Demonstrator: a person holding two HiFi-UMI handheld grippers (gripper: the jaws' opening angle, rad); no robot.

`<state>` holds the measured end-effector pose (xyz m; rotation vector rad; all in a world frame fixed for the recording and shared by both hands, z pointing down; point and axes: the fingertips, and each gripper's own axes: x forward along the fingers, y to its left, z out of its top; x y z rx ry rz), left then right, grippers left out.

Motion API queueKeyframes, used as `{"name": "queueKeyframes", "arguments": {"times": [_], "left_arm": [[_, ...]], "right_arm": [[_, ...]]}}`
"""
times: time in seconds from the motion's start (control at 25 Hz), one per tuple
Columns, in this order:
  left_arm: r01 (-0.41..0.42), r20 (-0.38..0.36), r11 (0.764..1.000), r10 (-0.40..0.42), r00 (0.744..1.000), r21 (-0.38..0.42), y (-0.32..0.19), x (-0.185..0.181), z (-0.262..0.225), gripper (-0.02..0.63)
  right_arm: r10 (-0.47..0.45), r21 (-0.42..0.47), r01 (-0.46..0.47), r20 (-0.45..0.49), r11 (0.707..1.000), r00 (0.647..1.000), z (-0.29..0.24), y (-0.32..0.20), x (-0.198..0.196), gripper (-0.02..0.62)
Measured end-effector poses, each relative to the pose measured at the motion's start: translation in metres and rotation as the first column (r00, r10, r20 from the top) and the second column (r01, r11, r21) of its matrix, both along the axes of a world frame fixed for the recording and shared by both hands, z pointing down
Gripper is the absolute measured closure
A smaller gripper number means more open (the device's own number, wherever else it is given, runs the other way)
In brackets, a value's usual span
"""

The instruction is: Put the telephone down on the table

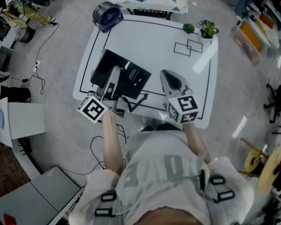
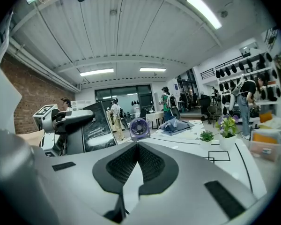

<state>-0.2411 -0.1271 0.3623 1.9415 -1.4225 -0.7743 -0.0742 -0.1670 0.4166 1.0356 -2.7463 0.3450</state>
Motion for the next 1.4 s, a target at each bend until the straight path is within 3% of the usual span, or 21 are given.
{"name": "queueKeyframes", "arguments": {"times": [0.48, 1.0, 1.2, 1.4], "left_arm": [[-0.167, 0.074, 0.980, 0.176, 0.982, -0.109, -0.071, 0.025, 0.042, 0.446], [-0.328, 0.180, 0.920, 0.367, 0.913, -0.214, -0.113, 0.062, 0.100, 0.446], [-0.375, 0.205, 0.887, 0.434, 0.877, -0.271, -0.117, 0.075, 0.124, 0.446], [-0.393, 0.175, 0.873, 0.452, 0.875, -0.289, -0.123, 0.079, 0.137, 0.446]], "right_arm": [[0.097, -0.042, -0.099, -0.028, 0.994, 0.995, 0.018, -0.015, 0.028, 0.588], [0.167, -0.110, -0.174, -0.074, 0.979, 0.983, 0.047, -0.023, 0.049, 0.588], [0.200, -0.130, -0.209, -0.086, 0.969, 0.976, 0.055, -0.023, 0.057, 0.588], [0.222, -0.151, -0.233, -0.083, 0.961, 0.971, 0.060, -0.024, 0.063, 0.588]]}}
